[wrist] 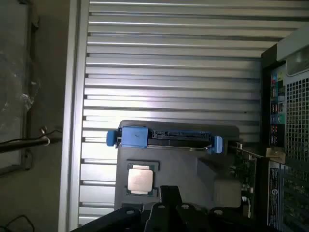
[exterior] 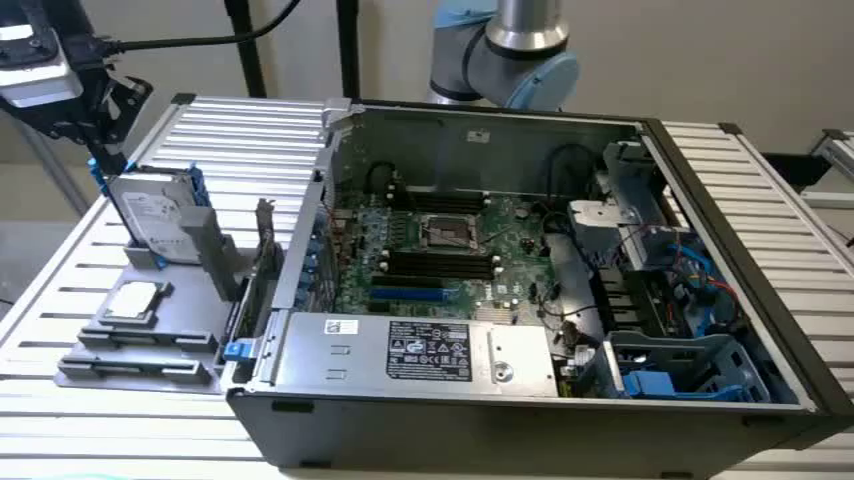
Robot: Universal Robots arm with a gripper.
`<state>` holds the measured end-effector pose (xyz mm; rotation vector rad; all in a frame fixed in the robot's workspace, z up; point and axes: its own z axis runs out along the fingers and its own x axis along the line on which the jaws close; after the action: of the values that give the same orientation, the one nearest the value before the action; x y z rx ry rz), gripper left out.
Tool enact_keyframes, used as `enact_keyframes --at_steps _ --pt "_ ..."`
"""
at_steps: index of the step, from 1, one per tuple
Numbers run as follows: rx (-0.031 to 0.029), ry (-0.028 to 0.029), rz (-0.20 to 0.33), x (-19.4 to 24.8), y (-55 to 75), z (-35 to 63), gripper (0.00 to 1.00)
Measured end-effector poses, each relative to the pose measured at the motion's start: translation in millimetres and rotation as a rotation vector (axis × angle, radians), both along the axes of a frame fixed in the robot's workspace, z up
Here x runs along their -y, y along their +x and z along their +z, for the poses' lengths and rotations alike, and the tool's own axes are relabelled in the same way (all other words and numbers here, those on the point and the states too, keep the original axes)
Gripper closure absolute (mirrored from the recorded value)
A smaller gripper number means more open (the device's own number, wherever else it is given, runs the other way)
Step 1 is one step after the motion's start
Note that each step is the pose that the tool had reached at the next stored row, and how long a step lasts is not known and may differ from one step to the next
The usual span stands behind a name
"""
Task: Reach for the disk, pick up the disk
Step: 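Reach for the disk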
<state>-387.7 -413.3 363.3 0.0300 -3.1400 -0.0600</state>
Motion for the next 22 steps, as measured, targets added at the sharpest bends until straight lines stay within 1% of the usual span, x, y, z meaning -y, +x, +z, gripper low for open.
enact_keyframes --at_steps 14,16,17,18,22 --pt "0.0 0.0 0.0 0.0 0.0 0.0 0.89" --pt "-0.0001 -0.0001 0.0 -0.6 -1.1 0.1 0.89" --pt "0.0001 0.0 0.0 -2.1 -2.5 0.1 0.89" --pt "0.0001 -0.0001 0.0 -4.8 -4.4 0.0 0.89" --pt "0.0002 -0.0007 0.0 -18.3 -15.6 0.0 0.89"
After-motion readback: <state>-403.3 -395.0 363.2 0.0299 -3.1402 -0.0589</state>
